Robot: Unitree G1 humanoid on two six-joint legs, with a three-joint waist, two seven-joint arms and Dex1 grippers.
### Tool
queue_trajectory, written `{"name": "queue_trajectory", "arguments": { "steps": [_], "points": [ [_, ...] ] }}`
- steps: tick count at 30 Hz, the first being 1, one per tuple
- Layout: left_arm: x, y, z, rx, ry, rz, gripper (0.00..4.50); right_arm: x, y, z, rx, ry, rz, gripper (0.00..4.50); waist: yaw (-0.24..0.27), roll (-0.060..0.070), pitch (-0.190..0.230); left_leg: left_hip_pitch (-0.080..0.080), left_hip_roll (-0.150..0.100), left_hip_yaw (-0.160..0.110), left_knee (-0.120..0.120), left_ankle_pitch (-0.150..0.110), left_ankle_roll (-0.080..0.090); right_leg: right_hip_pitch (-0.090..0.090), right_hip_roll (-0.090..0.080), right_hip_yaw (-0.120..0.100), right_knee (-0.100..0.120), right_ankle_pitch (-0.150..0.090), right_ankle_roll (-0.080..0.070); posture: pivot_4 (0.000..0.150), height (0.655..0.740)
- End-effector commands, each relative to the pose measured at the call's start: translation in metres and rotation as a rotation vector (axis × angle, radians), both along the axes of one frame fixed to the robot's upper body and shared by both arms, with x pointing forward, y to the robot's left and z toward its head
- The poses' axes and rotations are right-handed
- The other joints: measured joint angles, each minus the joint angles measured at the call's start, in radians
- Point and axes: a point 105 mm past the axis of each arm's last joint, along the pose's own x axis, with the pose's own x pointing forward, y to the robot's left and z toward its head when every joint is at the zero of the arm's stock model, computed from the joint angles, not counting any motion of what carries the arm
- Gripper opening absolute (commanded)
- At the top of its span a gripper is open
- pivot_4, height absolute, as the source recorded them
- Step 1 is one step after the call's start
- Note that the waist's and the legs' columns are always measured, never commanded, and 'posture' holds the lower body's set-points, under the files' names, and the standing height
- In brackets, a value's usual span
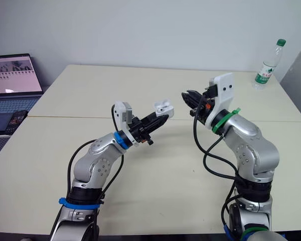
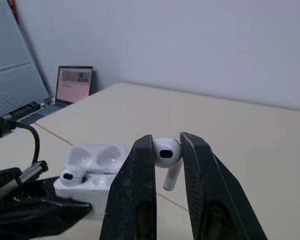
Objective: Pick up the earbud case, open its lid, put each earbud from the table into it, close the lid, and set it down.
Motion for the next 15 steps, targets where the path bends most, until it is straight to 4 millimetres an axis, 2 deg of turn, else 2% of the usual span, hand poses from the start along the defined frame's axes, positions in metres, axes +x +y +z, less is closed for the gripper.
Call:
{"name": "queue_trajectory", "arguments": {
  "steps": [1, 9, 15],
  "points": [
    [-0.005, -0.005, 0.015, -0.017, -0.052, -0.033, 0.82, -0.004, 0.010, 0.005, -0.003, -0.081, 0.020, 0.37, 0.000, 0.000, 0.000, 0.000, 0.000, 0.000, 0.000, 0.000, 0.000, 0.000, 0.000, 0.000, 0.000, 0.000, 0.000, 0.150, 0.7362],
    [-0.007, -0.005, 0.015, -0.017, -0.047, -0.041, 0.82, -0.008, 0.032, -0.006, -0.034, -0.127, 0.066, 0.37, 0.000, 0.000, 0.000, 0.000, 0.000, 0.000, 0.000, 0.000, 0.000, 0.000, 0.000, 0.000, 0.000, 0.000, 0.000, 0.150, 0.7362],
    [-0.008, -0.004, 0.015, -0.017, -0.046, -0.041, 0.82, -0.009, 0.036, -0.012, -0.061, -0.145, 0.080, 0.37, 0.000, 0.000, 0.000, 0.000, 0.000, 0.001, 0.000, 0.000, 0.000, 0.000, 0.000, 0.000, 0.000, 0.000, 0.000, 0.150, 0.7362]
  ]
}}
